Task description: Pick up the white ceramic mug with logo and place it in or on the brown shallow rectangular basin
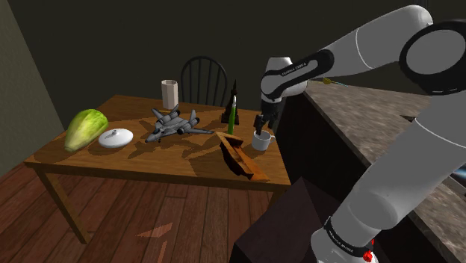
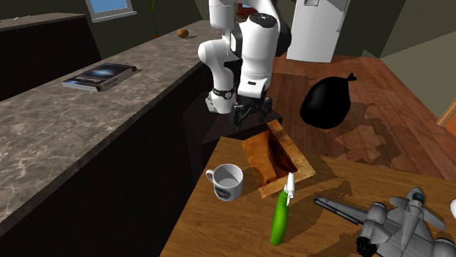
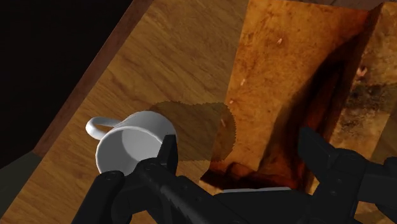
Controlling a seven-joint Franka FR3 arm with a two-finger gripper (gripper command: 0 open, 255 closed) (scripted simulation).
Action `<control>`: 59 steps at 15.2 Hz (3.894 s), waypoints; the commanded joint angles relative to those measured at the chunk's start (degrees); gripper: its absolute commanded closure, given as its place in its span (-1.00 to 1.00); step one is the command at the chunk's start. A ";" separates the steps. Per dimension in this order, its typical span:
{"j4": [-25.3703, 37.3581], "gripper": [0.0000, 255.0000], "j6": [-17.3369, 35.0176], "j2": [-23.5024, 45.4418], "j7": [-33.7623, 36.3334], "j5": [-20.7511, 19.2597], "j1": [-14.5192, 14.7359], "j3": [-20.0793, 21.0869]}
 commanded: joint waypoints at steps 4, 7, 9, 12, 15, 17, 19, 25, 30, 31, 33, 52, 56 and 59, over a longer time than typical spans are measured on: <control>5.75 -1.00 5.58 11.32 -2.97 0.76 -1.10 -1.14; 9.96 -1.00 7.94 17.89 -4.65 1.46 -2.02 -1.45; 13.12 -1.00 9.18 22.27 -5.68 1.93 -2.74 -1.52; 14.75 -1.00 10.37 25.07 -6.25 2.27 -3.26 -1.42; 14.43 -1.00 12.30 26.70 -6.51 2.65 -3.52 -1.24; 14.28 -1.00 13.57 27.83 -6.69 2.91 -3.70 -1.11; 14.19 -1.00 14.56 28.74 -6.83 3.12 -3.86 -0.99; 14.20 -1.00 14.55 28.74 -6.83 3.11 -3.86 -0.99; 14.20 1.00 14.54 28.74 -6.82 3.11 -3.85 -0.99; 14.20 1.00 14.54 28.74 -6.82 3.11 -3.85 -0.99; 14.20 1.00 14.54 28.73 -6.82 3.11 -3.85 -0.99; 15.75 1.00 4.33 19.94 -6.09 1.11 -2.94 -2.05; 16.64 1.00 1.63 18.09 -5.96 0.70 -2.79 -2.19; 17.43 1.00 -0.43 16.80 -5.88 0.42 -2.69 -2.27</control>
